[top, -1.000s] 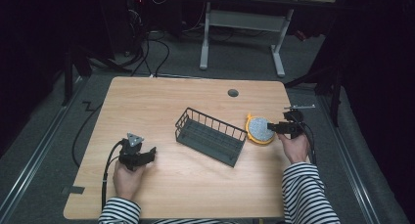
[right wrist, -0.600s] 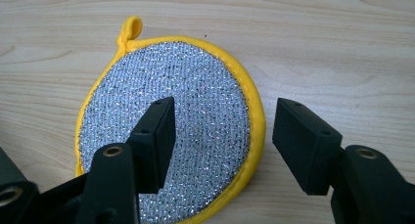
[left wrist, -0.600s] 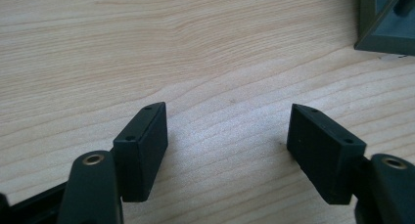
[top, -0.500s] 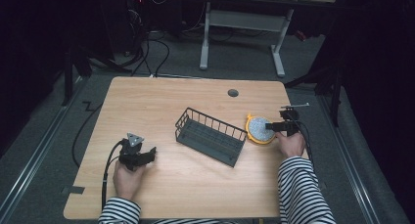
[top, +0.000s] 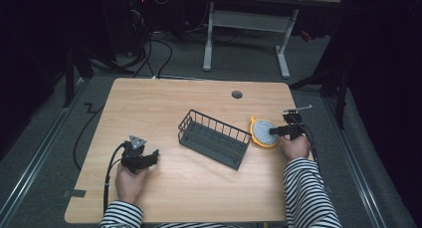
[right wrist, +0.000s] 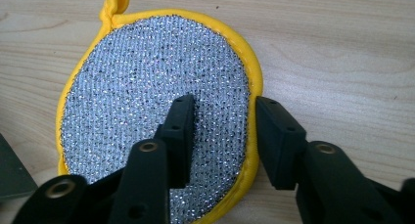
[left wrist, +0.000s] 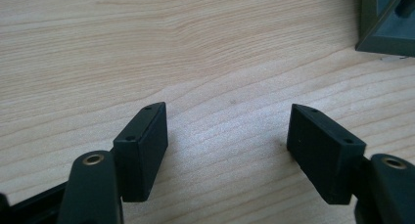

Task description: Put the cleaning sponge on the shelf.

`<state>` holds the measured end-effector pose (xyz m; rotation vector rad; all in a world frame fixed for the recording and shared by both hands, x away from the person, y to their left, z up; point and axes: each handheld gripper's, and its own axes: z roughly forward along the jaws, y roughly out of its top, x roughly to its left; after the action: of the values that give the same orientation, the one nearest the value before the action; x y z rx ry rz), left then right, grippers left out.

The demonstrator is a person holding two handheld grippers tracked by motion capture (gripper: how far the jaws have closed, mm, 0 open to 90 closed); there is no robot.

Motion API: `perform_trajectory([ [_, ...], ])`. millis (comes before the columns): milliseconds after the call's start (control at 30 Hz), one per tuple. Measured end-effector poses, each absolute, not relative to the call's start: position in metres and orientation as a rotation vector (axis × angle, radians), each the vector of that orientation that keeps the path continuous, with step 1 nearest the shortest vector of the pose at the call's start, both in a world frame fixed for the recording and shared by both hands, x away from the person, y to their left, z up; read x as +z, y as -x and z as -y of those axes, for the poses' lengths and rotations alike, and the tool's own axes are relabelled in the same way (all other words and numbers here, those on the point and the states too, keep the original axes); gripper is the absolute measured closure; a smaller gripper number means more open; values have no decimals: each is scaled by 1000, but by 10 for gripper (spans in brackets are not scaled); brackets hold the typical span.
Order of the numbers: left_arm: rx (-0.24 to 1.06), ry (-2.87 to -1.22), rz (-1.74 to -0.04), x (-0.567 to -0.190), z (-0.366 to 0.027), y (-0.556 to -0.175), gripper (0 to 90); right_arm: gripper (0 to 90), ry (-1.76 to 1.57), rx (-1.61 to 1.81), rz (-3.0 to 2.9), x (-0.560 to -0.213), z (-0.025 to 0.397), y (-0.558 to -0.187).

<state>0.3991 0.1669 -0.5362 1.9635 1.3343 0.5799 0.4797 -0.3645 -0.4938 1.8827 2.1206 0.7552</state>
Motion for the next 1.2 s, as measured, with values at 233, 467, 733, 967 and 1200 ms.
perform_trajectory([
  [233, 581, -1963, -1335, -536, -167, -399, 321, 758, -1832, 753, -2119, -492, 362, -477],
  [467, 581, -1963, -1335, -536, -167, -399, 320, 813, -1771, 768, -2104, -488, 359, -474],
  [733, 585, -1959, -1345, -536, -167, -399, 314, 818, -1729, 819, -2096, -476, 360, -468],
  [967, 585, -1960, -1345, -536, -167, -399, 314, 819, -1695, 867, -2073, -461, 367, -460],
  [1200, 583, -1956, -1346, -536, -167, -399, 315, 819, -1666, 932, -2058, -445, 375, -448],
])
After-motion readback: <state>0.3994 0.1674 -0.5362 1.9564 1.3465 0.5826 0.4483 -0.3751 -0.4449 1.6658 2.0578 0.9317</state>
